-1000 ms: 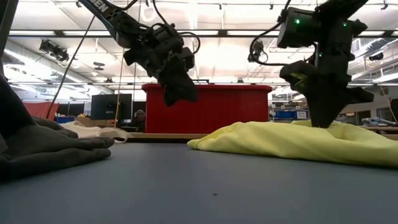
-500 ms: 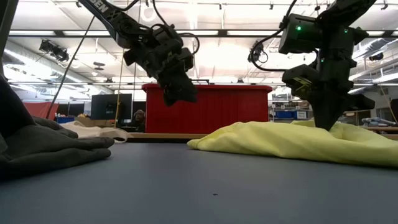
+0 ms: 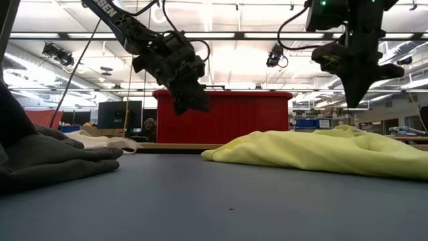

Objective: Fold laundry
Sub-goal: Fold the yellow shirt

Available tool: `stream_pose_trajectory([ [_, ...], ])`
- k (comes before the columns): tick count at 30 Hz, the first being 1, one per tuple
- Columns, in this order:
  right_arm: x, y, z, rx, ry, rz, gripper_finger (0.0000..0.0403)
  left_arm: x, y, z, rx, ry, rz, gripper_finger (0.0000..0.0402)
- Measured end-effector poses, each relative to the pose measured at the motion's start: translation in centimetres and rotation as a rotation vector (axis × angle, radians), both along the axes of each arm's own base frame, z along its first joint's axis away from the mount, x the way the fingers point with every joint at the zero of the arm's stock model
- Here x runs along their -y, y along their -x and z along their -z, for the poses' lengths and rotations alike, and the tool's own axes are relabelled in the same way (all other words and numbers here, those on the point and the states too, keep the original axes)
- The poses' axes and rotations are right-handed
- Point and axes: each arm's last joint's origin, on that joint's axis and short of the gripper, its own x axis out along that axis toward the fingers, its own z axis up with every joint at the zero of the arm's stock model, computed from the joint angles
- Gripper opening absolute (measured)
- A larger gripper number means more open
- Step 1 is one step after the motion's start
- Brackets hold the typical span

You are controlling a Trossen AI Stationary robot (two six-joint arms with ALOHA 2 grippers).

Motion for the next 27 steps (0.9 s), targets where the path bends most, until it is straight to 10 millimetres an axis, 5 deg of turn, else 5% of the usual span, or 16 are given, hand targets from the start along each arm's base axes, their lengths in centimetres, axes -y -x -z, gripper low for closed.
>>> stream_pose_trajectory([
  [8, 0.1, -3.2, 1.4, 0.116, -0.054, -0.176, 0.0051, -0.5, 0.2, 0.0, 0.000, 0.000, -0.014, 0.0151],
  [13, 0.4, -4.6, 3.9, 0.018, -0.090, -0.218, 0.0092, -0.4, 0.2, 0.0, -0.001, 0.002, -0.014, 0.0151],
  [27, 0.4, -6.0, 6.9, -0.070, -0.151, -0.302, 0.0075, -0.4, 0.3, 0.1, -0.009, 0.012, -0.018, 0.0151],
])
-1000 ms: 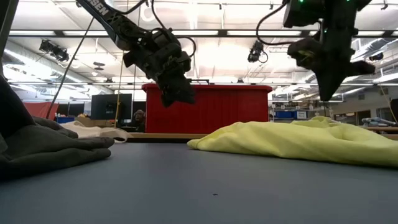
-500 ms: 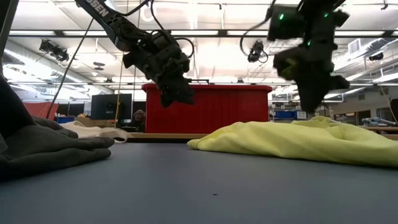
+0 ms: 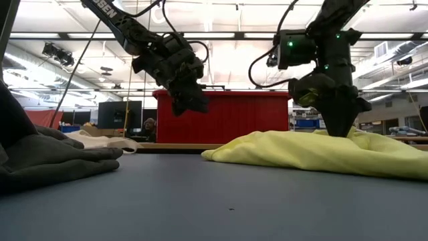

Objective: Fold laundry
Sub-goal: Fold the yellow shirt

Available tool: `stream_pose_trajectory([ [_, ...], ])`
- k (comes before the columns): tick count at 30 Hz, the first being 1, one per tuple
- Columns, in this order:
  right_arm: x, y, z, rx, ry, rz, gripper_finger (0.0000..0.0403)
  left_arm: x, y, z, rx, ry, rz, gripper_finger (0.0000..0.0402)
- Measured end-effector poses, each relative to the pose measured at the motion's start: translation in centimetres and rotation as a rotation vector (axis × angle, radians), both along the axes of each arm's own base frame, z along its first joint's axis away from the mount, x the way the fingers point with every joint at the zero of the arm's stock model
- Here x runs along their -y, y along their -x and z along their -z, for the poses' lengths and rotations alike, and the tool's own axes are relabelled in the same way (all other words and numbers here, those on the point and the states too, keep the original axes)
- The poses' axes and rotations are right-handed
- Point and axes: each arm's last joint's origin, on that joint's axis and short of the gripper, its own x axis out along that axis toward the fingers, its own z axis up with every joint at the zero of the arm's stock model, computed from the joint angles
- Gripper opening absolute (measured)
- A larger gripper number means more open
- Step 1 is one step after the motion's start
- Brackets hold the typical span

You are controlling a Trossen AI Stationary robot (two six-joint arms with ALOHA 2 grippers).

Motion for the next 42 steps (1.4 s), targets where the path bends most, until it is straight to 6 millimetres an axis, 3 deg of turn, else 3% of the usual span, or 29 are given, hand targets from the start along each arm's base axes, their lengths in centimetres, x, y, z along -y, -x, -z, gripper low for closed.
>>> stream_pose_trajectory([
  [5, 0.3, 0.2, 0.6, -0.013, 0.003, 0.005, 0.0067, 0.0, 0.0, 0.0, 0.000, 0.000, 0.000, 0.0151],
  [10, 0.5, 0.2, 0.7, -0.003, -0.038, -0.029, 0.0012, 0.0, 0.0, 0.0, -0.001, -0.001, -0.001, 0.0151],
  [15, 0.5, 0.7, 0.4, -0.035, -0.071, -0.023, 0.0005, 0.0, 0.0, 0.0, 0.001, -0.003, -0.002, 0.0151],
  [24, 1.1, 4.3, -7.2, -0.127, 0.130, 0.057, 0.0002, -0.1, -0.1, -0.1, 0.011, -0.017, -0.008, 0.0151],
  [32, 3.1, 8.4, -9.3, -0.286, 0.296, 0.210, 0.0001, -0.2, -0.2, -0.2, 0.026, -0.036, -0.016, 0.0151],
  [36, 3.5, 7.3, -9.2, -0.116, 0.154, 0.172, 0.0004, -0.2, -0.2, -0.2, 0.026, -0.036, -0.016, 0.0151],
  [42, 1.4, 4.4, -7.4, 0.019, 0.031, -0.019, 0.0045, -0.2, -0.2, -0.2, 0.025, -0.034, -0.017, 0.0151],
])
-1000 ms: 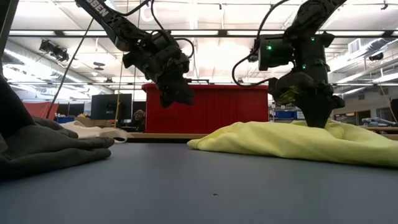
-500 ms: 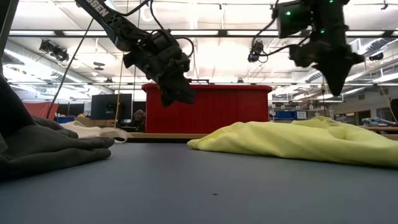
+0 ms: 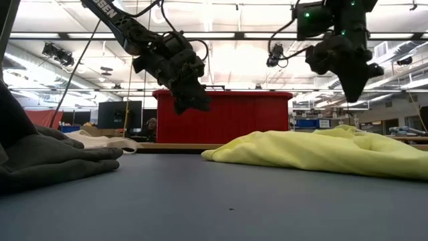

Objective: Fold laundry
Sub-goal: Fold the yellow shirt

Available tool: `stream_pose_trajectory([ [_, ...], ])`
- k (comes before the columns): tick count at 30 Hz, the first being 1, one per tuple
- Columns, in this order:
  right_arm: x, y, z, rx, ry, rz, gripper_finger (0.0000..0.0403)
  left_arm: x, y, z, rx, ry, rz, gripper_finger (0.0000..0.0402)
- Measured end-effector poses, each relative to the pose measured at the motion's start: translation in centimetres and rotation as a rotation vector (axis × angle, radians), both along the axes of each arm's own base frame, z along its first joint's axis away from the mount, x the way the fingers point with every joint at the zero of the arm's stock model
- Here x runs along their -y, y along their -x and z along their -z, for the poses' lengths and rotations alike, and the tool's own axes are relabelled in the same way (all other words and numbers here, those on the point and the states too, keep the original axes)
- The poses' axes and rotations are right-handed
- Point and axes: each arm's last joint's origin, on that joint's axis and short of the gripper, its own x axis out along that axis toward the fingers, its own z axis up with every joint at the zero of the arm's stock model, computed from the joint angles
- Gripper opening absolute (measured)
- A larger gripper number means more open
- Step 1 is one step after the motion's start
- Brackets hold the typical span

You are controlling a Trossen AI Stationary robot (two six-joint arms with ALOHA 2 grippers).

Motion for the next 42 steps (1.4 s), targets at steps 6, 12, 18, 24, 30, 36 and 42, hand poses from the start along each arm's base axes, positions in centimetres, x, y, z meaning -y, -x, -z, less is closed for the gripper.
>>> stream_pose_trajectory([
  [6, -2.1, -1.8, 2.8, 0.053, -0.085, -0.082, 0.0080, 0.0, 0.0, 0.0, -0.003, 0.011, -0.007, 0.0151],
  [12, -3.0, -1.9, 4.2, 0.007, -0.088, -0.019, 0.0083, 0.0, 0.0, 0.0, -0.006, 0.021, -0.014, 0.0151],
  [18, -3.9, -1.6, 5.5, -0.037, -0.100, 0.065, 0.0089, 0.0, 0.0, 0.1, -0.011, 0.027, -0.017, 0.0151],
  [24, -4.0, -1.7, 6.3, 0.000, -0.089, 0.084, 0.0105, 0.0, 0.0, 0.1, -0.011, 0.031, -0.020, 0.0151],
  [30, -3.9, -1.2, 7.0, -0.029, -0.035, 0.102, 0.0103, 0.0, 0.0, 0.1, -0.012, 0.033, -0.021, 0.0151],
  [36, -3.8, -1.0, 7.5, -0.026, -0.052, 0.103, 0.0041, 0.0, 0.0, 0.1, -0.012, 0.039, -0.025, 0.0151],
  [42, -3.8, -1.0, 6.9, -0.050, -0.063, 0.095, 0.0009, 0.0, 0.0, 0.1, -0.014, 0.048, -0.032, 0.0151],
])
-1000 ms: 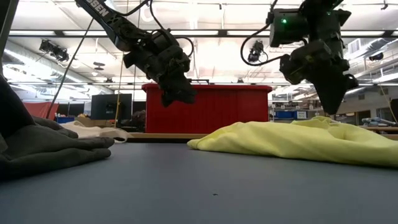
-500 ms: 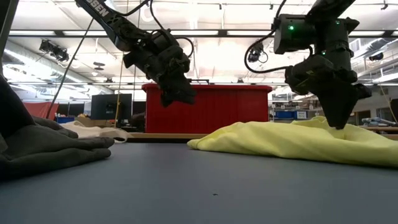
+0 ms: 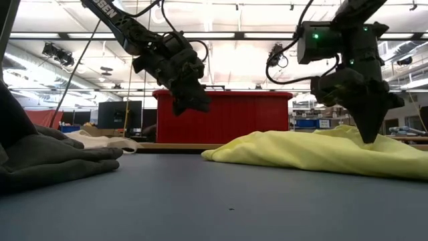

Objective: Fold laundry
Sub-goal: Fold the yellow shirt

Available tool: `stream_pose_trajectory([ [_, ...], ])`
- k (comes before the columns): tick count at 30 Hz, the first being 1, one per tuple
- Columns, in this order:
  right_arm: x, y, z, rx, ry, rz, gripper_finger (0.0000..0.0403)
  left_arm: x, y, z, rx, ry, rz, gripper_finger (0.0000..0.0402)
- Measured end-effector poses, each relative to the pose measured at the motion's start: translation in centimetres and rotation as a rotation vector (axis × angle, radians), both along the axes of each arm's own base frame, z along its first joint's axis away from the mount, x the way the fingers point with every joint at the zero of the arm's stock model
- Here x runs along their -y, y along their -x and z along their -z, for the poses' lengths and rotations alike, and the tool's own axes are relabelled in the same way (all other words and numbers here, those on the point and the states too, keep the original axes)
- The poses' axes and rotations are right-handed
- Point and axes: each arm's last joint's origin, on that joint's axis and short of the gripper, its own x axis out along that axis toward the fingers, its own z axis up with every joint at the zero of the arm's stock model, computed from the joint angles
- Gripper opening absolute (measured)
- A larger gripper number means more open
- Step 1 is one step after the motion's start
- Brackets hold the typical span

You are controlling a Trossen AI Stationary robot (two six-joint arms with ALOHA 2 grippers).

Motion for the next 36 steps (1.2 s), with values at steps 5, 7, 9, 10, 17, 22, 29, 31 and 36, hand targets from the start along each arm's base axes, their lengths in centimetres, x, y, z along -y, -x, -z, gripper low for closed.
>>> stream_pose_trajectory([
  [5, 0.1, 0.0, -2.6, -0.011, 0.025, -0.027, 0.0005, 0.0, 0.0, 0.0, -0.001, 0.007, -0.005, 0.0151],
  [7, 0.1, 0.3, -3.6, -0.019, 0.026, -0.032, 0.0004, 0.0, 0.0, 0.0, -0.001, 0.007, -0.005, 0.0151],
  [9, 0.2, 0.8, -4.3, -0.043, 0.026, -0.038, 0.0004, 0.0, 0.0, 0.0, -0.002, 0.006, -0.006, 0.0151],
  [10, 0.3, 1.1, -4.5, -0.051, 0.024, -0.045, 0.0004, 0.0, 0.0, 0.0, -0.003, 0.004, -0.010, 0.0151],
  [17, 0.2, 1.5, -4.9, -0.030, -0.038, -0.122, 0.0004, 0.0, 0.0, 0.0, -0.004, -0.007, -0.019, 0.0151],
  [22, 1.3, 3.0, -6.3, -0.112, 0.122, -0.054, 0.0002, 0.0, 0.0, 0.0, -0.005, 0.004, -0.027, 0.0151],
  [29, 5.5, 6.1, -8.6, -0.284, 0.420, 0.163, 0.0002, -0.1, 0.0, 0.0, -0.003, 0.002, -0.027, 0.0151],
  [31, 6.8, 6.9, -8.7, -0.335, 0.480, 0.235, 0.0001, -0.1, -0.1, 0.0, -0.006, -0.005, -0.036, 0.0151],
  [36, 10.2, 8.9, -8.8, -0.393, 0.581, 0.475, 0.0003, -0.1, 0.0, 0.0, -0.015, -0.021, -0.055, 0.0151],
])
